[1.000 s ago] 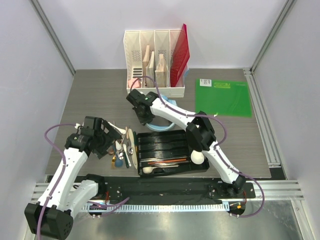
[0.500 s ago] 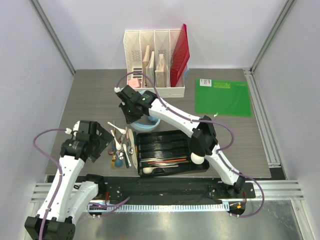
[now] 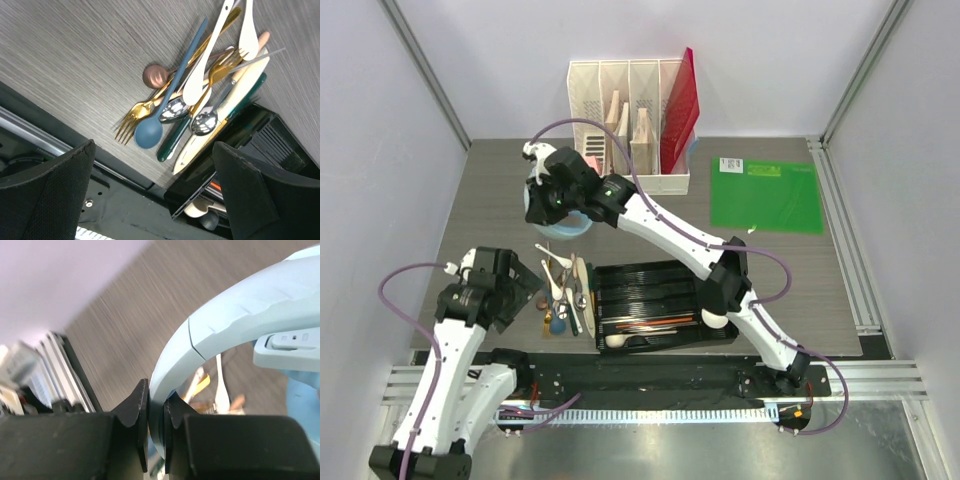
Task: Sort the eating utensils into containers
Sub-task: Pick up the distractor from the center of the board, then place the distractor at the center of the board.
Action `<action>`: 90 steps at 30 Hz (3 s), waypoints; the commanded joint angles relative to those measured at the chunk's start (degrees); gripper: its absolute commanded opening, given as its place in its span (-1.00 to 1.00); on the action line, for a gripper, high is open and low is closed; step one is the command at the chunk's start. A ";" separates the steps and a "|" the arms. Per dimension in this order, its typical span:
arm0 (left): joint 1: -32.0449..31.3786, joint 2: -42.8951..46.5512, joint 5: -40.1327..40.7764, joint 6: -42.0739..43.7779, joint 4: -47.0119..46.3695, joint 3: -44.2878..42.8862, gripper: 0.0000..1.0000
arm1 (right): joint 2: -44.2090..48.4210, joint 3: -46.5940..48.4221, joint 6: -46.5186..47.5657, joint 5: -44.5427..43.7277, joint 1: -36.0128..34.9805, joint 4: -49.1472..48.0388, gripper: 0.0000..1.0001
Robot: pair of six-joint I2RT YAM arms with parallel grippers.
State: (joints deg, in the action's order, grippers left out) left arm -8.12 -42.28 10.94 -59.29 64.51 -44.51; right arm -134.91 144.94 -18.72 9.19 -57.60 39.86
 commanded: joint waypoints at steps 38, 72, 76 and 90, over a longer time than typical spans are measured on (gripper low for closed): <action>0.30 23.12 -2.68 6.64 12.74 -2.42 0.93 | -24.34 -0.54 -3.69 1.09 1.44 -47.24 0.02; 2.41 16.27 0.04 8.13 6.76 -2.15 0.96 | 17.58 -47.56 -5.62 5.48 19.11 -41.09 0.41; 2.41 16.09 1.80 8.49 7.91 -3.65 0.97 | 15.21 -47.13 -7.91 8.12 18.67 -40.82 0.40; 2.41 18.73 1.19 8.93 7.65 -2.87 0.99 | 2.04 -47.48 -14.24 10.58 15.86 -50.49 -0.98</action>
State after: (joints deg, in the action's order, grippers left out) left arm -6.00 -24.25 12.01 -51.62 73.38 -46.70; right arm -130.10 96.73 -30.46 18.26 -40.95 -4.19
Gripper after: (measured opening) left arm 0.992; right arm 0.019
